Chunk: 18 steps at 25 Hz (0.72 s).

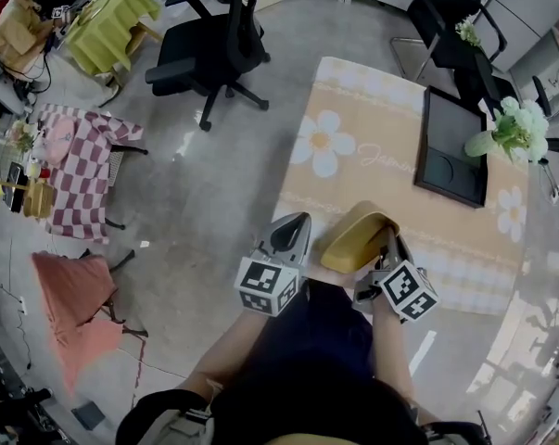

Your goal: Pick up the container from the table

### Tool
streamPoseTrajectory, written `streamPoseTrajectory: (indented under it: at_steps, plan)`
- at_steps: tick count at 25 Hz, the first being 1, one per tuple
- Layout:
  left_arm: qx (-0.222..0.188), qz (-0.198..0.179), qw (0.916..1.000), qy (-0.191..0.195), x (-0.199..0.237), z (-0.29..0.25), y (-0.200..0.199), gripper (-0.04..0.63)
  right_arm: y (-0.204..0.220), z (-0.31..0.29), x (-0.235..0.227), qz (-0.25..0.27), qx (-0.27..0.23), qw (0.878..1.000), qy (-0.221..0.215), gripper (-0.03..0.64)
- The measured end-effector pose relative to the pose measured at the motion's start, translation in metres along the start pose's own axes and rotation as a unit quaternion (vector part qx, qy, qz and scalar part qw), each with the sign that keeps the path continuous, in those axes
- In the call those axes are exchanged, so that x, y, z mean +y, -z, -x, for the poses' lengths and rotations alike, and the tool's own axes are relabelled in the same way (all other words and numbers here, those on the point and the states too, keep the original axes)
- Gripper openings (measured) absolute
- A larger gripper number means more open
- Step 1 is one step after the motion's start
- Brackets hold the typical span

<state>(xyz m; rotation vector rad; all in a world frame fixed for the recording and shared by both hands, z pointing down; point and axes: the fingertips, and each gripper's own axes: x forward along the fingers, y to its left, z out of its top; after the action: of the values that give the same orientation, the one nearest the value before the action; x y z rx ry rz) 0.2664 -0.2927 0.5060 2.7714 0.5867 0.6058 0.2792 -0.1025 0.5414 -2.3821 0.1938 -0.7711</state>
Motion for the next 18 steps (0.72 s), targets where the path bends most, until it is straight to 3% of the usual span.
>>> streamPoseTrajectory:
  at_steps: [18]
  plan:
    - [-0.049,-0.015,0.9987,0.007,-0.022,0.016,-0.025,0.009,-0.034,0.019,0.039,0.020,-0.063,0.996,-0.061,0.012]
